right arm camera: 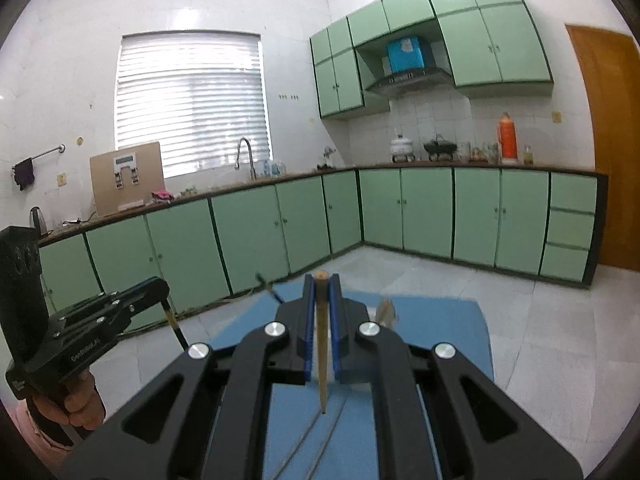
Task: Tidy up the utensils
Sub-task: 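Lift both chopsticks and carry them above the white holder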
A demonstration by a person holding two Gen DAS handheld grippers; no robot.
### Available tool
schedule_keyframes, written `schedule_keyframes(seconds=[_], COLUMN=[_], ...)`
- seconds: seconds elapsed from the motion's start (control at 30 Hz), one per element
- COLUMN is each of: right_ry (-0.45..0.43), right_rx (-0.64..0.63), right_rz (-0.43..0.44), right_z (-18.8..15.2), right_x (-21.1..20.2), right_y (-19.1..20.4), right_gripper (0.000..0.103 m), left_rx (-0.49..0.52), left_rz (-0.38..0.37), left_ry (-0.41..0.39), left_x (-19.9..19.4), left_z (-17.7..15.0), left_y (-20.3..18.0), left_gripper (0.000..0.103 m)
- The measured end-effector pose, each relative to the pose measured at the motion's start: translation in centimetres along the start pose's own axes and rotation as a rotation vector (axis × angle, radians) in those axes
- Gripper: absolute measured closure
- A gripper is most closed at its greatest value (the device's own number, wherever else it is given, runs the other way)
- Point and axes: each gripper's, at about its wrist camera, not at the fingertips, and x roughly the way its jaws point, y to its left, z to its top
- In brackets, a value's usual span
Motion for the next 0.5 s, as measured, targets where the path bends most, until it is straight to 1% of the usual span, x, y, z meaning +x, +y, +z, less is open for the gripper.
schedule_keyframes(seconds=[0.1,0.2,0.27,0.37,0.5], right_ry=[-0.023,-0.036,-0.035,-0.027,0.000], right_rx=[-0.006,-0.009,-0.008,-0.024,-0.028], right_rz=[0.002,-0.007,-0.012,-0.036,-0.061], right_z=[2.4,4.9,6.4,7.8,8.3], right_x=[0.8,2.2,3.4,5.3,8.0], right_y=[-0.3,-1.0,-1.5,-2.0,-2.9], right_gripper=[0.097,0.097,0.097,0.097,0.097], left_rx=[0.014,0.036,0.035,0.036,0.031], left_rz=[-0.009,-0.006,-0.012,-0.003,0.018], left_ry=[-0.034,-0.082,-0.099,-0.141,-0.164], left_x=[1.0,2.8,4.2,6.8,10.2], left_z=[2.4,5.2,6.8,8.8,10.0], left_y=[-0.2,-0.5,-0.6,-0.4,0.0], left_gripper=[0.097,0.097,0.097,0.097,0.097])
